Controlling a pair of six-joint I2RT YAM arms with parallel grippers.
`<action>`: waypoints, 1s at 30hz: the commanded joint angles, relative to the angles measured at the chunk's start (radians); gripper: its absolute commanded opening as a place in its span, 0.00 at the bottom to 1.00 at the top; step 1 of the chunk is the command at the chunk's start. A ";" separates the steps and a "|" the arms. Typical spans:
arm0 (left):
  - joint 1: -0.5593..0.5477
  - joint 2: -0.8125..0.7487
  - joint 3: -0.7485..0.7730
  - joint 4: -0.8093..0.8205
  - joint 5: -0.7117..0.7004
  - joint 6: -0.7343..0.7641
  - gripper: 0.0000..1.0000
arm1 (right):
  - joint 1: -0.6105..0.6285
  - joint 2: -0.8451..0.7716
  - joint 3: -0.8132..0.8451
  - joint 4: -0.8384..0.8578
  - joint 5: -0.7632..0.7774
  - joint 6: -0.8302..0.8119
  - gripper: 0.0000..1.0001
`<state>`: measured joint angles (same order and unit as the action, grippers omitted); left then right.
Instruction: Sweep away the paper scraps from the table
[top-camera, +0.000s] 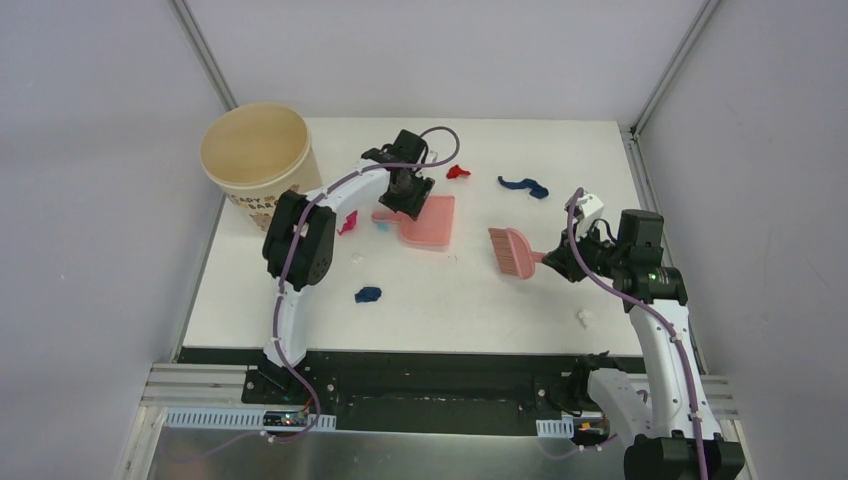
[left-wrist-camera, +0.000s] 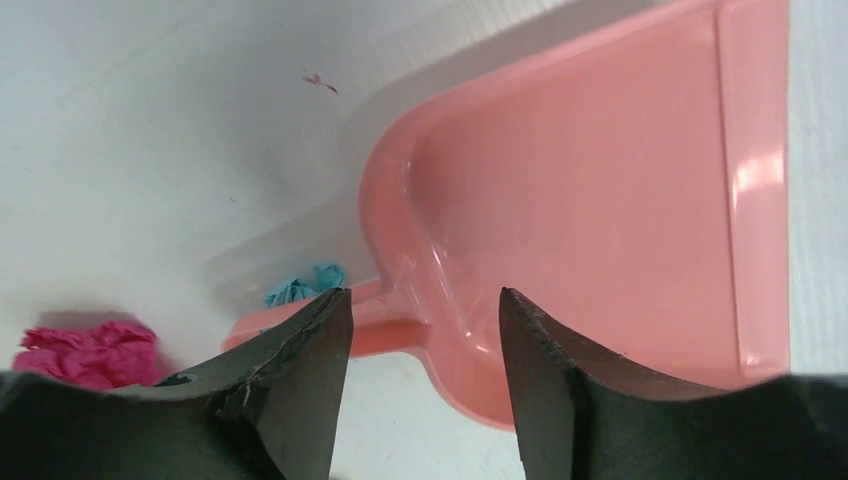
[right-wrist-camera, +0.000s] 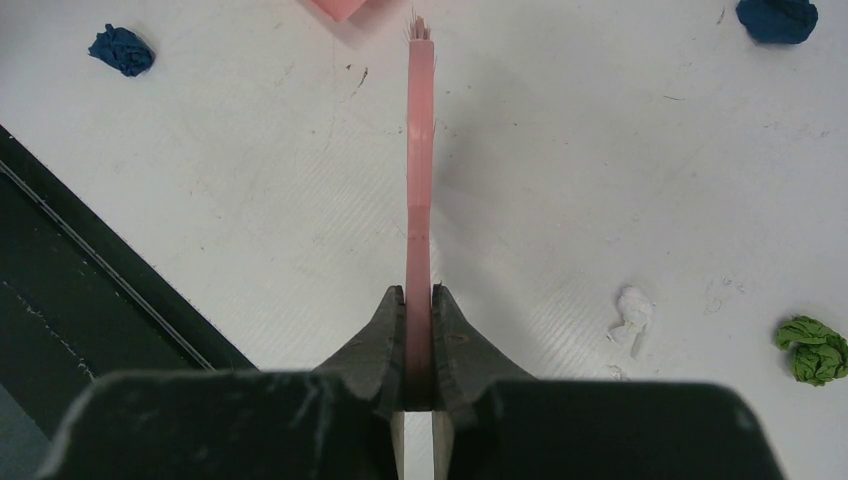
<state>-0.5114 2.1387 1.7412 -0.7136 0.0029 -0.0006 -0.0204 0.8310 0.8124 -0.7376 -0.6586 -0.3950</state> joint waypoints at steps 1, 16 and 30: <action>-0.050 -0.100 -0.057 -0.054 0.095 -0.068 0.55 | -0.006 -0.021 0.005 0.024 -0.008 -0.015 0.00; -0.213 -0.331 -0.164 -0.134 0.018 -0.066 0.55 | -0.006 0.005 0.007 0.017 -0.001 -0.028 0.00; -0.205 -0.279 -0.252 -0.095 -0.027 0.180 0.61 | -0.006 0.028 0.009 0.005 -0.013 -0.039 0.00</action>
<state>-0.7250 1.8297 1.4895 -0.8387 -0.0010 0.0593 -0.0212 0.8604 0.8124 -0.7456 -0.6586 -0.4179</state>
